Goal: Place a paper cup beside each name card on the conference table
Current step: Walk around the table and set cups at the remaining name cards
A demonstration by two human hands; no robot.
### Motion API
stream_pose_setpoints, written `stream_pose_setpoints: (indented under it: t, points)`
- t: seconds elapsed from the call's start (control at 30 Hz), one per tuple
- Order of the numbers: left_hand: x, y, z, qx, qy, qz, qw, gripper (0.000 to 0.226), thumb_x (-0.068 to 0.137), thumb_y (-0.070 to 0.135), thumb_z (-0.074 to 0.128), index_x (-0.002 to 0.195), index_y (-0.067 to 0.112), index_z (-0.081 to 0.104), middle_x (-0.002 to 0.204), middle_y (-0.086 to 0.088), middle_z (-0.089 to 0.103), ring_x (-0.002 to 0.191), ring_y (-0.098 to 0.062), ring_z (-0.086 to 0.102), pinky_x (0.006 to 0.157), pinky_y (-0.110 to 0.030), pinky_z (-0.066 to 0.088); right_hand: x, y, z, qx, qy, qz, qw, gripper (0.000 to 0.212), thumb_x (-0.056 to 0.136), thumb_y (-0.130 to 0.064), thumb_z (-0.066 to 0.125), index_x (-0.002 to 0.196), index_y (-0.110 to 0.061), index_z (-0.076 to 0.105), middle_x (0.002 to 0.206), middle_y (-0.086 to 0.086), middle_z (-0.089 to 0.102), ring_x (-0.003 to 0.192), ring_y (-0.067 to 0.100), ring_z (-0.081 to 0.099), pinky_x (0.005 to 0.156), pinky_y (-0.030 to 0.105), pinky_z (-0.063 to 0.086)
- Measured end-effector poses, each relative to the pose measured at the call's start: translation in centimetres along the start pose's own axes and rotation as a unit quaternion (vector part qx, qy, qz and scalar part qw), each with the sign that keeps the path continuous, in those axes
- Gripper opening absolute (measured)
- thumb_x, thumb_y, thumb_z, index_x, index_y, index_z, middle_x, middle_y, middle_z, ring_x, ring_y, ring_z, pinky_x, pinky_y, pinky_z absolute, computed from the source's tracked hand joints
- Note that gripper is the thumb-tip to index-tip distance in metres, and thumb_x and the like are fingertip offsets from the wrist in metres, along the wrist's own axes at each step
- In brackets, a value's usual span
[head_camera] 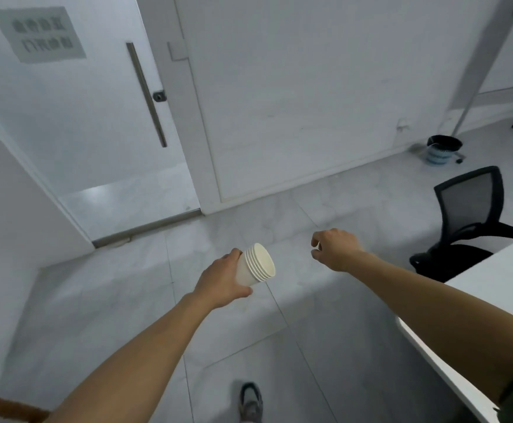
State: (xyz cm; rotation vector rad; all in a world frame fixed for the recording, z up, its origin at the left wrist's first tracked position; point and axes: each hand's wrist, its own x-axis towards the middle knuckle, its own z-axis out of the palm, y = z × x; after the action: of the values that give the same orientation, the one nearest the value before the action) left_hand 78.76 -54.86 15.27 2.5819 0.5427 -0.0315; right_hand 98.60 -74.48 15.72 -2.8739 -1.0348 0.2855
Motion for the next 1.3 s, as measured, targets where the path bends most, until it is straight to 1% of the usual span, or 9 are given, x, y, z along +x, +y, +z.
stream_pose_setpoints:
  t: [0.13, 0.33, 0.53, 0.63, 0.7, 0.8, 1.0, 1.13, 1.3]
  points:
    - [10.0, -0.3, -1.1, -0.010, -0.009, 0.033, 0.999, 0.068, 0.067, 0.038, 0.082, 0.121, 0.024, 0.043, 0.112, 0.002, 0.058, 0.094, -0.022, 0.059, 0.078, -0.041, 0.056, 7.4, 2.6, -0.4, 0.011, 0.002, 0.044, 0.999, 0.031, 0.093, -0.035, 0.055, 0.122, -0.024, 0.061, 0.117, 0.000, 0.067, 0.108, 0.025, 0.061, 0.083, 0.032, 0.045]
    - [26.7, 2.6, -3.6, 0.008, -0.063, 0.116, 0.991, 0.065, 0.068, 0.037, 0.082, 0.118, 0.023, 0.043, 0.108, 0.002, 0.059, 0.089, -0.019, 0.058, 0.066, -0.031, 0.046, 17.2, 8.4, -4.2, 0.035, 0.020, 0.146, 0.988, 0.032, 0.092, -0.037, 0.055, 0.121, -0.025, 0.061, 0.117, 0.000, 0.067, 0.107, 0.026, 0.062, 0.084, 0.033, 0.047]
    - [38.7, 8.2, -1.7, 0.019, -0.122, 0.196, 0.973, 0.064, 0.065, 0.037, 0.081, 0.115, 0.024, 0.044, 0.107, 0.001, 0.061, 0.089, -0.021, 0.061, 0.071, -0.036, 0.055, 20.9, 15.7, -5.1, 0.054, 0.028, 0.226, 0.972, 0.032, 0.093, -0.036, 0.055, 0.122, -0.023, 0.061, 0.115, 0.001, 0.068, 0.104, 0.027, 0.063, 0.079, 0.033, 0.047]
    - [45.0, 12.6, 0.6, 0.025, -0.150, 0.237, 0.960, 0.064, 0.064, 0.038, 0.081, 0.115, 0.025, 0.044, 0.108, 0.002, 0.061, 0.091, -0.022, 0.061, 0.073, -0.038, 0.055, 22.8, 20.8, -5.2, 0.057, 0.012, 0.270, 0.961, 0.032, 0.093, -0.036, 0.054, 0.121, -0.023, 0.061, 0.116, 0.002, 0.068, 0.104, 0.027, 0.063, 0.082, 0.036, 0.050]
    - [49.9, 16.2, 2.8, 0.025, -0.163, 0.264, 0.950, 0.064, 0.065, 0.037, 0.082, 0.116, 0.024, 0.045, 0.108, 0.002, 0.061, 0.091, -0.022, 0.060, 0.071, -0.034, 0.052, 24.9, 25.6, -5.2, 0.066, 0.020, 0.306, 0.949, 0.032, 0.093, -0.037, 0.055, 0.121, -0.022, 0.061, 0.116, 0.002, 0.068, 0.104, 0.027, 0.063, 0.083, 0.036, 0.051]
    - [53.8, 19.7, 4.0, 0.022, -0.171, 0.290, 0.941, 0.064, 0.066, 0.036, 0.082, 0.116, 0.024, 0.045, 0.108, 0.002, 0.061, 0.090, -0.021, 0.059, 0.067, -0.031, 0.047, 26.6, 29.4, -5.8, 0.076, 0.038, 0.321, 0.943, 0.032, 0.093, -0.036, 0.055, 0.120, -0.021, 0.062, 0.116, 0.002, 0.068, 0.104, 0.027, 0.063, 0.083, 0.035, 0.052]
    - [64.0, 29.6, 6.8, 0.028, -0.188, 0.348, 0.918, 0.063, 0.064, 0.037, 0.082, 0.113, 0.024, 0.045, 0.108, 0.001, 0.062, 0.090, -0.023, 0.060, 0.071, -0.036, 0.053, 30.8, 39.2, -9.0, 0.100, 0.074, 0.381, 0.916, 0.030, 0.093, -0.036, 0.056, 0.118, -0.020, 0.062, 0.113, 0.002, 0.068, 0.100, 0.026, 0.064, 0.078, 0.033, 0.049]
    - [68.8, 34.9, 9.5, 0.043, -0.227, 0.393, 0.890, 0.065, 0.065, 0.038, 0.082, 0.117, 0.025, 0.045, 0.110, 0.001, 0.062, 0.093, -0.024, 0.061, 0.074, -0.038, 0.054, 31.7, 43.8, -10.2, 0.103, 0.084, 0.420, 0.898, 0.022, 0.091, -0.035, 0.057, 0.108, -0.023, 0.064, 0.105, 0.001, 0.069, 0.094, 0.026, 0.064, 0.072, 0.032, 0.047]
    - [75.5, 43.9, 13.8, 0.050, -0.270, 0.467, 0.841, 0.066, 0.065, 0.036, 0.082, 0.118, 0.025, 0.044, 0.111, -0.001, 0.061, 0.094, -0.024, 0.060, 0.075, -0.039, 0.054, 31.5, 50.4, -11.6, 0.104, 0.111, 0.511, 0.846, 0.023, 0.091, -0.036, 0.057, 0.109, -0.022, 0.065, 0.106, 0.002, 0.069, 0.098, 0.028, 0.064, 0.081, 0.038, 0.053]
